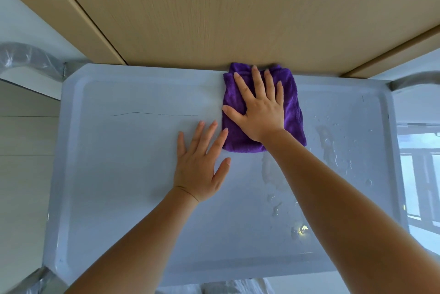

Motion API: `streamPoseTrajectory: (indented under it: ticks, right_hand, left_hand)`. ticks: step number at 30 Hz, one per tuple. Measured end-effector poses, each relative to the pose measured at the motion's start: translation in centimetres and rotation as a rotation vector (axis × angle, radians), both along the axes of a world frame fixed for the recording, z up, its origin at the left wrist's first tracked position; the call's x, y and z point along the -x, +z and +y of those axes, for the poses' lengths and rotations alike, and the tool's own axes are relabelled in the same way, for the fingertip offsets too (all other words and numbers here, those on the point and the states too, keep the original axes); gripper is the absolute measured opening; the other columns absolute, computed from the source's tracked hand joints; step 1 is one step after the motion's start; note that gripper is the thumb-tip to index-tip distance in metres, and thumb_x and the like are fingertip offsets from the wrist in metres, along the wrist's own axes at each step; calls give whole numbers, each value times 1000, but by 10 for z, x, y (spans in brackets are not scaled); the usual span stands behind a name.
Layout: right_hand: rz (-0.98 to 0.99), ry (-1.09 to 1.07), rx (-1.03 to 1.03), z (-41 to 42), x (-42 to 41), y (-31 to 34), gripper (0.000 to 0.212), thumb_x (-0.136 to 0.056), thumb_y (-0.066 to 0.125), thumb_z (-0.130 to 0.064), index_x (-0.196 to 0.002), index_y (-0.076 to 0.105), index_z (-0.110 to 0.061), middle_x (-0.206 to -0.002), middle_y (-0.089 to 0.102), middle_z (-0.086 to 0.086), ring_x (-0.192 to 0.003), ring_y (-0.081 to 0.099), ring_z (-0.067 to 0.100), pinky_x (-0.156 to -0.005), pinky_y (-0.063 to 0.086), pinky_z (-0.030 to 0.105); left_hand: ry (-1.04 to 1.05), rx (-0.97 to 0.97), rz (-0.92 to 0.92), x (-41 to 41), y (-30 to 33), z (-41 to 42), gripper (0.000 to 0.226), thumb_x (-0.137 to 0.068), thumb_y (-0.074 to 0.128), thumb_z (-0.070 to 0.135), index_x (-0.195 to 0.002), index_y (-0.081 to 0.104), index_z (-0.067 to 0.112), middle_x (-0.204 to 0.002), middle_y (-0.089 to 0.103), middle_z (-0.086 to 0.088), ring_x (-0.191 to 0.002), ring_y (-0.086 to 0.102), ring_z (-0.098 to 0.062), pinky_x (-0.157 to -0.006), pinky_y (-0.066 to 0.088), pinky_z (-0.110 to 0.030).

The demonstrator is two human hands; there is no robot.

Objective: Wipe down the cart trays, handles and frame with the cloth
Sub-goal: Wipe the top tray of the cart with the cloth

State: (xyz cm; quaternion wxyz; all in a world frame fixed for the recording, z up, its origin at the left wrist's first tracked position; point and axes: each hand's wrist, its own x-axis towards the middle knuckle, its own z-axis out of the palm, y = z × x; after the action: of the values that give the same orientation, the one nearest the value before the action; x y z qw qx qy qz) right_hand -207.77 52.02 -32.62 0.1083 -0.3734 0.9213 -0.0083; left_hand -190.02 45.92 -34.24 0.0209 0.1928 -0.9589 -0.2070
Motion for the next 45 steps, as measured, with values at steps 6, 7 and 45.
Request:
streamPoseTrajectory:
  ticks: [6,7,45]
  right_hand:
    - [-38,-213,-41,-1,-4,2,79,-81,25,-78,-147,-3,-45,-158,-12,0,-143,-15,32,-106,-10,65]
    - [-45,-252,-39,-1,-4,2,79,-81,25,-78,-147,-3,-44,-158,-13,1,-143,-15,33,-106,-10,66]
    - [-81,-421,-46,35,-8,3,89,-73,21,-87,-147,-5,-43,-158,-12,3,-142,-14,38,-109,-3,64]
  left_hand:
    - [45,59,-72,4,-2,2,64,-88,29,52,-143,26,21,-147,39,-5,-137,23,-23,-108,9,-54]
    - [55,58,-78,4,-2,3,66,-88,29,53,-144,24,19,-147,38,-4,-137,23,-22,-109,10,-54]
    - [-190,128,14,8,-5,0,68,-85,36,49,-139,37,7,-144,42,-14,-133,30,-22,-105,21,-45]
